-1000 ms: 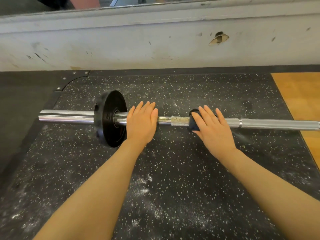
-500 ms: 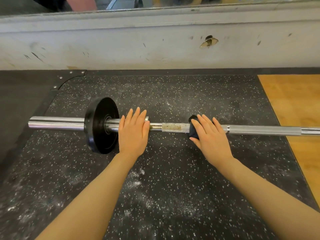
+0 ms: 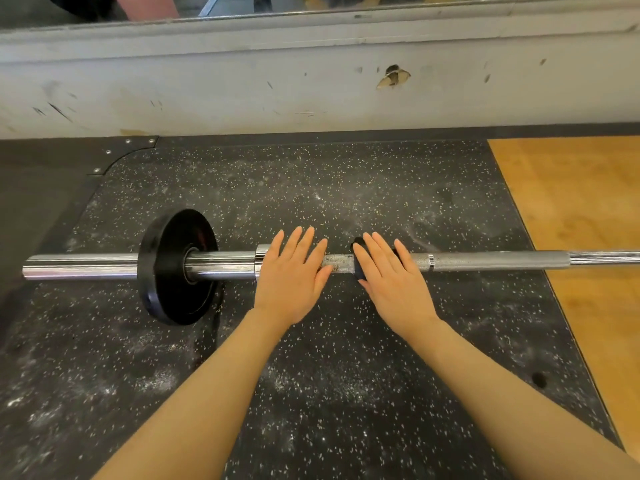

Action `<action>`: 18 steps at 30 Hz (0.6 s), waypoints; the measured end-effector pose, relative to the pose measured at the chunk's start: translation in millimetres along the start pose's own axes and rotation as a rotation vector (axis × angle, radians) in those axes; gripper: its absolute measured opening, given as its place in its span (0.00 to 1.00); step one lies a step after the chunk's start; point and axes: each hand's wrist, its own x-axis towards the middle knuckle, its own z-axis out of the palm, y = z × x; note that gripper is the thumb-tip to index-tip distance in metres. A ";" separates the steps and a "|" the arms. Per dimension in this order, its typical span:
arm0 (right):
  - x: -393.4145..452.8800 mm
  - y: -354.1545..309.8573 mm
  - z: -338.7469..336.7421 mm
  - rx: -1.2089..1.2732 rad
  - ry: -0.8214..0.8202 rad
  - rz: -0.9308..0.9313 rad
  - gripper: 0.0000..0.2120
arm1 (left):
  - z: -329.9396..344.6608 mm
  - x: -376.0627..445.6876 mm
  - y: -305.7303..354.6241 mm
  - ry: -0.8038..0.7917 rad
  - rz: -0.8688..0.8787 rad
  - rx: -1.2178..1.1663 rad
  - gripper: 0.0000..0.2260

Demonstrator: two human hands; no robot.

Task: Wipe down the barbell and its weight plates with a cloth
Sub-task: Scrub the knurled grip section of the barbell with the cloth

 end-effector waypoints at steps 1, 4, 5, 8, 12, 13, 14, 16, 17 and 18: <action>-0.8 1.5 -0.8 -0.004 -0.004 -0.002 0.27 | 1.1 -2.2 -1.4 -0.014 0.015 0.022 0.30; -5.0 13.2 -6.0 -0.020 -0.033 0.007 0.26 | -0.3 -4.0 -4.1 -0.028 0.035 0.028 0.30; -7.7 19.9 -8.5 -0.026 -0.049 0.015 0.26 | -0.8 -3.8 -4.1 -0.027 0.034 0.024 0.30; -18.8 43.6 -16.6 -0.042 -0.095 0.059 0.27 | -0.4 -3.5 -3.2 -0.022 0.034 0.014 0.30; -23.2 54.8 -23.8 -0.034 -0.148 0.107 0.27 | -0.7 -1.0 -1.6 -0.023 0.020 0.007 0.32; -22.0 53.0 -24.3 -0.022 -0.156 0.115 0.27 | -0.8 0.0 -0.9 -0.023 0.015 0.003 0.32; -20.7 50.7 -24.4 -0.009 -0.160 0.122 0.26 | -0.4 0.7 -0.3 -0.020 0.010 0.000 0.32; -19.9 47.1 -24.4 0.004 -0.161 0.130 0.27 | 0.3 1.0 0.8 -0.017 0.000 -0.007 0.32; -20.6 46.2 -24.7 0.002 -0.161 0.130 0.27 | 0.5 0.5 1.4 -0.015 -0.006 -0.008 0.32; -21.8 45.6 -25.1 0.000 -0.159 0.128 0.27 | 0.5 -0.6 2.0 -0.015 -0.011 -0.009 0.32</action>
